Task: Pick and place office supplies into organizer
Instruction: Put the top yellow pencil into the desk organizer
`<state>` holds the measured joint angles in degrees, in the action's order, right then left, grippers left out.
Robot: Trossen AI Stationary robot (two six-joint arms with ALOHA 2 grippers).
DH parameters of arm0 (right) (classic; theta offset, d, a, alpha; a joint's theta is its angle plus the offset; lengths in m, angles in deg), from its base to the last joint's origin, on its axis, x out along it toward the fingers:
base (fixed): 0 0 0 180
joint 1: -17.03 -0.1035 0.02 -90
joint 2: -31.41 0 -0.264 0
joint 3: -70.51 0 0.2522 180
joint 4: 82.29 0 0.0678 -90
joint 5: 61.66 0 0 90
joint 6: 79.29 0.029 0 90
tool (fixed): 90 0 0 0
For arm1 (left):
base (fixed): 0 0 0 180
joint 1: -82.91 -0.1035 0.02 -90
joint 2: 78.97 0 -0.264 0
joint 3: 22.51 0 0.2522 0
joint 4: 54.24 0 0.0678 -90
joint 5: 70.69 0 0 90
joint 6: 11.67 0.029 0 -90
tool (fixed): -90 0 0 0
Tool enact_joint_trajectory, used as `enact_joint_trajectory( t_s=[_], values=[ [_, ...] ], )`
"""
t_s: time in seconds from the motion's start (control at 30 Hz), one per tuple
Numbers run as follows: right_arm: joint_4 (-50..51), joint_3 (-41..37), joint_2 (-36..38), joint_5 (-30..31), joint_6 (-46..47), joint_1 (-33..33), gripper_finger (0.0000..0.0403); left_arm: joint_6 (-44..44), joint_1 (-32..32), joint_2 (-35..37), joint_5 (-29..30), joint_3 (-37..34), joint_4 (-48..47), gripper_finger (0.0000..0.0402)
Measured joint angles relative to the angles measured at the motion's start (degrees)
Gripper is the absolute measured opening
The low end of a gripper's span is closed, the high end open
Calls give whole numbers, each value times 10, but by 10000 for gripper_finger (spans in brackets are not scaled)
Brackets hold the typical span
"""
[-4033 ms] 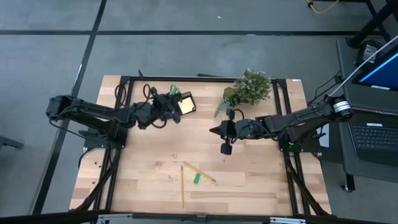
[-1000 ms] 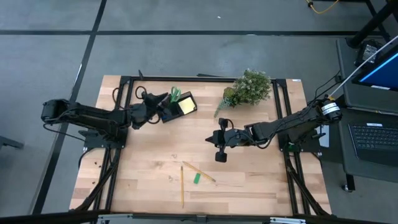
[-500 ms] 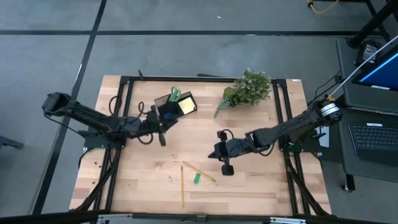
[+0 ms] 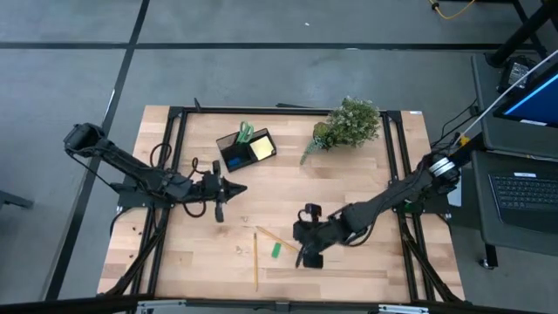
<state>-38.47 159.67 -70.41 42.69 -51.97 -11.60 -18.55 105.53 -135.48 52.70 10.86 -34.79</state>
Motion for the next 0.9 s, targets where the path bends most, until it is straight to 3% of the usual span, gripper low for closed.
enact_joint_trajectory(
  t_s=[0.3, 0.5, 0.9],
  values=[
    [73, 117, -104, -32, 50, -22, 16, -3, 48, -1, -30, -24, 0, 3],
    [76, 121, -122, -39, 100, -15, 44, 0, 61, -2, -31, -29, -2, 3],
    [82, 120, -130, -38, 97, 17, 115, -1, 61, -2, -8, -29, 1, 11]
  ],
)
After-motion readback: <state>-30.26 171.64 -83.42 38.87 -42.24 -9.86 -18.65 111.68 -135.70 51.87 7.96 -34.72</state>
